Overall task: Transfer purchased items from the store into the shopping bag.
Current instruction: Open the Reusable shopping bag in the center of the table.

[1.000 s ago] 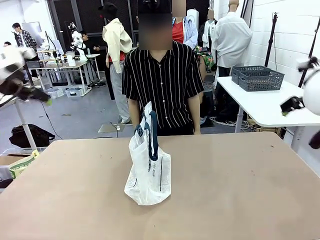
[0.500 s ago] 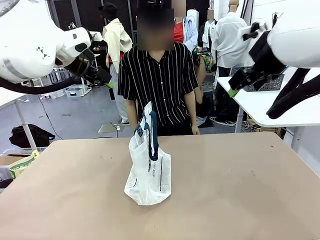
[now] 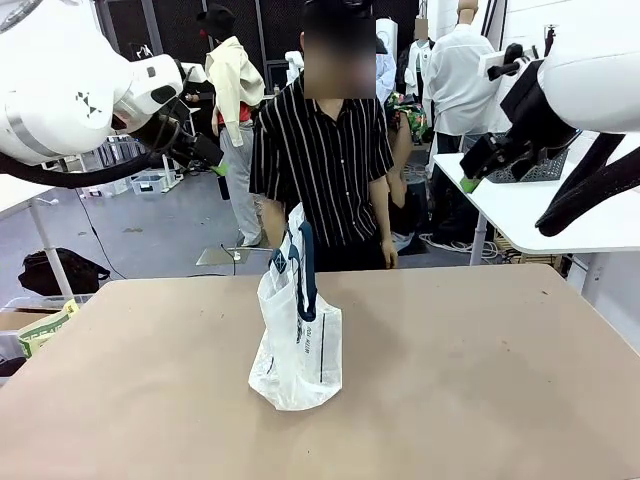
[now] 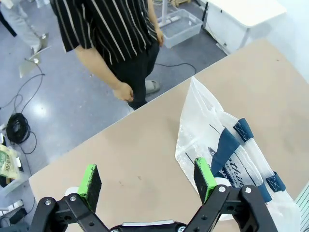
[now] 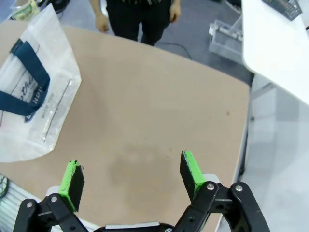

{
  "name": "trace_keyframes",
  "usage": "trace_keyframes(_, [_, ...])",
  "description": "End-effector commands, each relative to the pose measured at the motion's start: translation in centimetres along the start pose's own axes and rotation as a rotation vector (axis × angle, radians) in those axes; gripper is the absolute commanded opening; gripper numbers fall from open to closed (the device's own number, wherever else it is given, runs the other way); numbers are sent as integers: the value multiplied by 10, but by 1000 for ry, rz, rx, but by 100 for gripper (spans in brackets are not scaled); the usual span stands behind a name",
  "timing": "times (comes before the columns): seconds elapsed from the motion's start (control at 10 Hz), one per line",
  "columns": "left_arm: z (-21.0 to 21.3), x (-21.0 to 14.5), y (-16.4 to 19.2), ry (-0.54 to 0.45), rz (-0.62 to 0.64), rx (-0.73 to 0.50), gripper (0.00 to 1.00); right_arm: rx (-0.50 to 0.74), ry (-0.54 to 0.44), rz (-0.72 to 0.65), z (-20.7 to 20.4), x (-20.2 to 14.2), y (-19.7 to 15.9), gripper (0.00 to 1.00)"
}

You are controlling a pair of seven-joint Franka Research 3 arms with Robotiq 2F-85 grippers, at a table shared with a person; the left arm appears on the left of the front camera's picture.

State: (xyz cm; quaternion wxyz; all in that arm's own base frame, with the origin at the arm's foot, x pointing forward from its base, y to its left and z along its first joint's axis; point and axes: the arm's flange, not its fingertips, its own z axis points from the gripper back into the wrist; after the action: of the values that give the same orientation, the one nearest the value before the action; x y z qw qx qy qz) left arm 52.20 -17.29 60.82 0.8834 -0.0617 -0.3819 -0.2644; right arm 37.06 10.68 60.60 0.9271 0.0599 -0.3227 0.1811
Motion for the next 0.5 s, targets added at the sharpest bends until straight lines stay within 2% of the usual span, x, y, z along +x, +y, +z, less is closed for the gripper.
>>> trace_keyframes(0.0, [-21,14,-5,-5,1,-66,100,88,111,-39,-6,15,32,100])
trace_keyframes(0.2, [-48,54,-19,15,-42,-119,100,185,186,-16,-23,42,88,100])
trace_keyframes(0.4, [-79,71,-36,46,-42,-187,100,290,241,16,-44,60,135,100])
